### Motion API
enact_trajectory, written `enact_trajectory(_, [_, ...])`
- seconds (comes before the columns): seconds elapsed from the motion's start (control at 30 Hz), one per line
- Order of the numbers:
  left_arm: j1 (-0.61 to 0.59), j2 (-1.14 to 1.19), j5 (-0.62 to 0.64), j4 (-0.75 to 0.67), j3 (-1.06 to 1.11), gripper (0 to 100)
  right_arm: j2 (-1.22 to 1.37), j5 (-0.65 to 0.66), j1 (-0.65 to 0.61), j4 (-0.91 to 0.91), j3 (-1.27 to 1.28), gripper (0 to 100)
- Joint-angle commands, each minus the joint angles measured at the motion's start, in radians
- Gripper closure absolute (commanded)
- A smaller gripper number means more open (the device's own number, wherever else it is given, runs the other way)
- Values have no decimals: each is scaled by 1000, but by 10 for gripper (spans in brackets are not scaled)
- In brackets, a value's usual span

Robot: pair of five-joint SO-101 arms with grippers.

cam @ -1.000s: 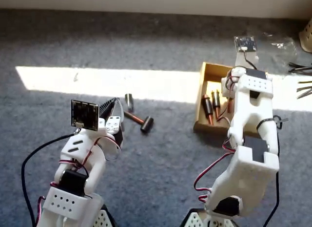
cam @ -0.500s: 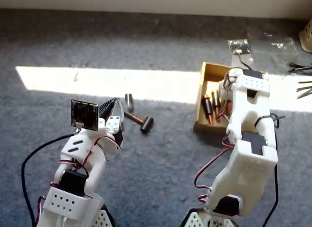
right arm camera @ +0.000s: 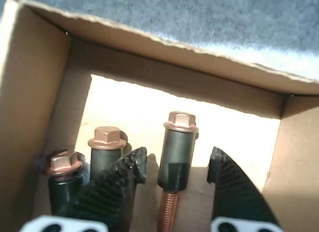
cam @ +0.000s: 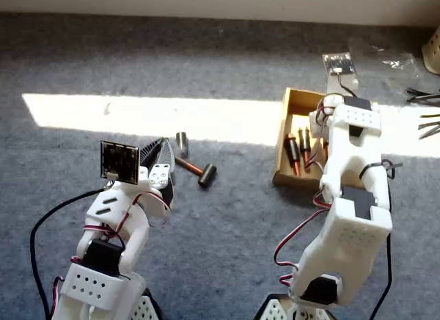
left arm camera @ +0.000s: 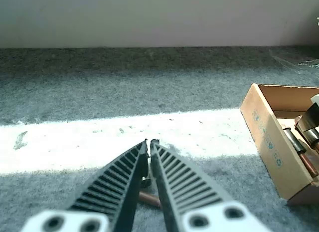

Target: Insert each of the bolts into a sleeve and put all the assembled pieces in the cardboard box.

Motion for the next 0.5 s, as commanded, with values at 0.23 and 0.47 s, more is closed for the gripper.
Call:
enact_trajectory(0.23, [-10, -2, 2, -2, -15, 972, -331, 11, -39, 39, 15, 821])
enact_trajectory(0.47, [-107, -2, 2, -3, -24, 975, -590, 11, -151, 139, 157, 821])
